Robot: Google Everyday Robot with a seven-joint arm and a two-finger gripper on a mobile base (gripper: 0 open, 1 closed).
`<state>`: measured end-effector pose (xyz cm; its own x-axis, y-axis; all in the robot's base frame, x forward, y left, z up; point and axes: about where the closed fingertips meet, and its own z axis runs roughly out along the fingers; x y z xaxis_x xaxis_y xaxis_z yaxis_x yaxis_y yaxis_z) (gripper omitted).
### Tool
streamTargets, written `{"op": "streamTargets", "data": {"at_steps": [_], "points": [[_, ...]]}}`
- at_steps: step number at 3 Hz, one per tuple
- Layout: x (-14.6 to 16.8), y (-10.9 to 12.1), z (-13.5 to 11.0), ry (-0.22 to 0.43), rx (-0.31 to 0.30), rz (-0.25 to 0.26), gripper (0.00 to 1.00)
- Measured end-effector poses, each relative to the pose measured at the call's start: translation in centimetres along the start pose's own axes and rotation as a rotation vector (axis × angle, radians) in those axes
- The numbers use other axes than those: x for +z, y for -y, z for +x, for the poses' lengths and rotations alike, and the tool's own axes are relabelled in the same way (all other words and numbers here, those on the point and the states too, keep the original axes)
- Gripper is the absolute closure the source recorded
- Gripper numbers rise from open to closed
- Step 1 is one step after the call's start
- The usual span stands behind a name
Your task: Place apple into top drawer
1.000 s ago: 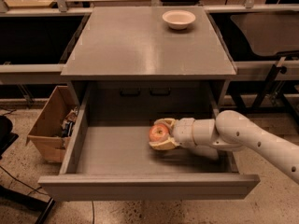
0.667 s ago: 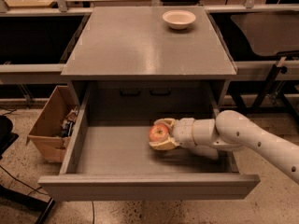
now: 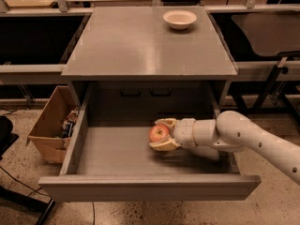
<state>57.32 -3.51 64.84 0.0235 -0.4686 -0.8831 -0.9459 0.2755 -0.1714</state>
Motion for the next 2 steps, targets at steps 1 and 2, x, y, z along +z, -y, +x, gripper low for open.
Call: {"op": "streamTargets", "data": {"at_steps": [1, 2], "points": [[0.00, 0.00, 0.00, 0.000, 0.000, 0.000, 0.00], [0.00, 0.00, 0.00, 0.000, 0.000, 0.000, 0.00]]}}
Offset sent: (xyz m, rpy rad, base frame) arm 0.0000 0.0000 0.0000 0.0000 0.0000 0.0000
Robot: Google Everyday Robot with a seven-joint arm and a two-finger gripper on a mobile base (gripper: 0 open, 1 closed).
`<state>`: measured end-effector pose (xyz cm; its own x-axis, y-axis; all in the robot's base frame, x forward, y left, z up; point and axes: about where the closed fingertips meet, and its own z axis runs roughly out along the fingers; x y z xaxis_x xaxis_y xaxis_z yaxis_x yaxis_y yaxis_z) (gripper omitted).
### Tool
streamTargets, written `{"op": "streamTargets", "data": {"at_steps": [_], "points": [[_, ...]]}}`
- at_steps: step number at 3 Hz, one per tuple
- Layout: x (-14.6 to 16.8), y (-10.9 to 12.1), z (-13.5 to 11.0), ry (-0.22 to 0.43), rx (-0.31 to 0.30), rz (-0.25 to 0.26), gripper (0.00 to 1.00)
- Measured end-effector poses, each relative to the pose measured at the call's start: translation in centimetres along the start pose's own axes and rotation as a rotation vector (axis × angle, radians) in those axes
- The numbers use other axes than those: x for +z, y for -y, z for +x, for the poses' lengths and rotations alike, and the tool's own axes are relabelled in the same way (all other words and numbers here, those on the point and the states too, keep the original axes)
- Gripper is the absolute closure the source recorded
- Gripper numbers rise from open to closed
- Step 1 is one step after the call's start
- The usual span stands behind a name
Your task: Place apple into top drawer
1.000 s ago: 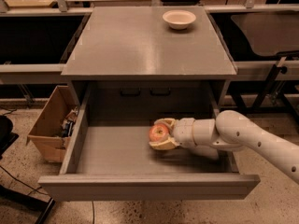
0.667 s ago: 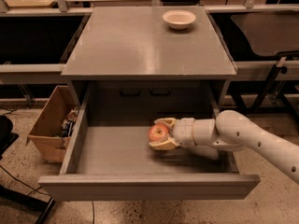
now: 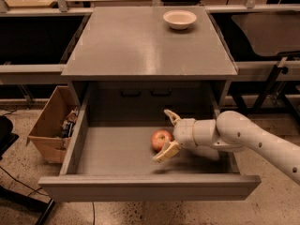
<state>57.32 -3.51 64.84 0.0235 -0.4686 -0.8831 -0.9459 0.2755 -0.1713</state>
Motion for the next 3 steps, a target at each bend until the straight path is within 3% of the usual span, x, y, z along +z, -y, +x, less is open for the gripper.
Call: {"op": "streamTargets", "data": {"at_steps": [1, 2, 3], "points": [[-1.3, -1.1, -2.3, -0.018, -0.040, -0.004, 0.00], [-6.1, -6.4, -5.2, -0.181, -0.100, -0.071, 0.00], [-12.0, -10.1, -7.8, -0.343, -0.151, -0.135, 0.00]]}}
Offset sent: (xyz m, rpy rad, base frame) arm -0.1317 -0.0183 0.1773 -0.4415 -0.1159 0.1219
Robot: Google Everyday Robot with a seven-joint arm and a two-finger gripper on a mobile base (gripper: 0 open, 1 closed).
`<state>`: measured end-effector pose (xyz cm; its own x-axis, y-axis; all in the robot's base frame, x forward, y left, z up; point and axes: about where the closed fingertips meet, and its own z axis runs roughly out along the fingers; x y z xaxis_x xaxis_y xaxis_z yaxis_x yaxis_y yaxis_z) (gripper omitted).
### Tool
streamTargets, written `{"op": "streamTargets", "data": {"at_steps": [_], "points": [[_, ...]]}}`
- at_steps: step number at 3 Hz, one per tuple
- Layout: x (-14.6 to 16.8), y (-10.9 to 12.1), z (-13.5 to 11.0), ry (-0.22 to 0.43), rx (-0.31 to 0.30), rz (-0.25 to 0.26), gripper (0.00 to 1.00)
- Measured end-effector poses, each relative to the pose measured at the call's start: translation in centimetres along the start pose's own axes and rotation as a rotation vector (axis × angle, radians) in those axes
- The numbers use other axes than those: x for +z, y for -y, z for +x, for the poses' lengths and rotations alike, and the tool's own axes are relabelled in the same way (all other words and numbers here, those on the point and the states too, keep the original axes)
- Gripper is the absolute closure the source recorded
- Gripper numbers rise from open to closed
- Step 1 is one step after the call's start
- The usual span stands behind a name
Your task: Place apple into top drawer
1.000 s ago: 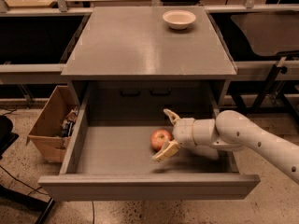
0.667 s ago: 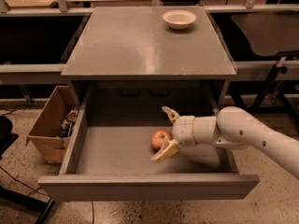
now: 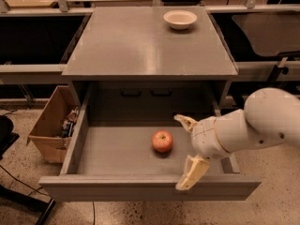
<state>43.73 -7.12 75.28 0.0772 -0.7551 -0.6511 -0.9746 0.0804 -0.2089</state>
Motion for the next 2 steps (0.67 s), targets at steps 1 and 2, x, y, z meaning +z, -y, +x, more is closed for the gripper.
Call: {"op": "streamTargets", "data": {"at_steps": [1, 2], "points": [[-7.6, -0.3, -3.1, -0.168, -0.073, 0.010, 0.00], [-13.6, 0.9, -4.7, -0.307, -0.104, 0.023, 0.00]]}}
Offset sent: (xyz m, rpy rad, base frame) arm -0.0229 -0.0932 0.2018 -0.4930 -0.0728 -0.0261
